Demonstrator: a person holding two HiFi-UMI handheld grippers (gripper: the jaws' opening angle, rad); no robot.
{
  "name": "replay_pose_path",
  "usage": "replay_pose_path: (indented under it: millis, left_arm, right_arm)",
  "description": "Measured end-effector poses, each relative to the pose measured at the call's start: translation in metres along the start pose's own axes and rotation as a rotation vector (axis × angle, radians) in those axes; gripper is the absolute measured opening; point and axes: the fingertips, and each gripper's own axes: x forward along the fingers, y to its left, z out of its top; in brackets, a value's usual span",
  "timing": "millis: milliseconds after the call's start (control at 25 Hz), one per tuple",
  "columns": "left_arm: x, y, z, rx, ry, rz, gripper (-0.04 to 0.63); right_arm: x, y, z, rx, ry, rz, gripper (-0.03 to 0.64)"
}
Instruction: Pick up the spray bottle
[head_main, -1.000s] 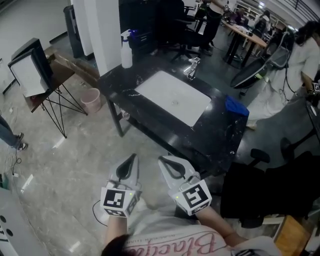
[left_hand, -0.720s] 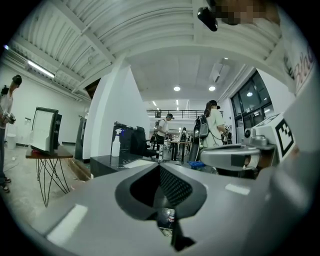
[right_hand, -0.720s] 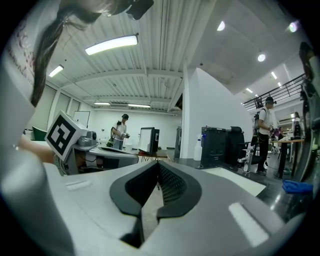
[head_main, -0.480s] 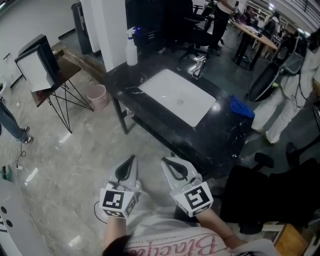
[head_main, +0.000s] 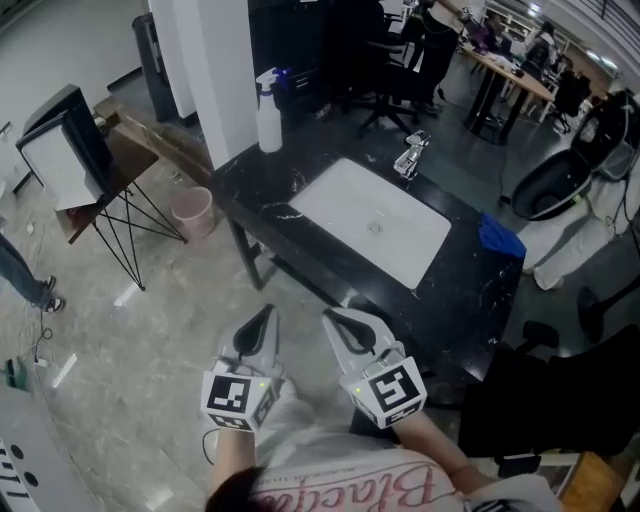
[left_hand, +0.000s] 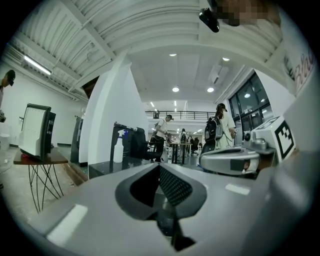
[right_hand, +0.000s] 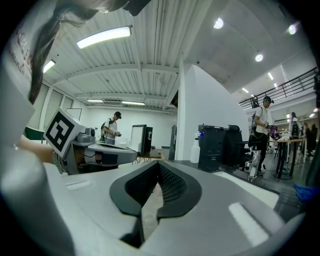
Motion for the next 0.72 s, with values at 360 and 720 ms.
replay_pose_path:
  millis: [360, 720]
  left_arm:
    - [0.044, 0.073, 0.013, 0.009, 0.020, -0.077, 0.000]
    - [0.078, 0.118, 0.010, -0.038, 0.002, -0.106, 0.000]
  right_arm:
    - [0.083, -0.022, 0.021, 0.007, -0.026, -0.082, 0.002]
    - [0.129, -0.025, 0.013, -0.029, 0.052, -0.082, 0.003]
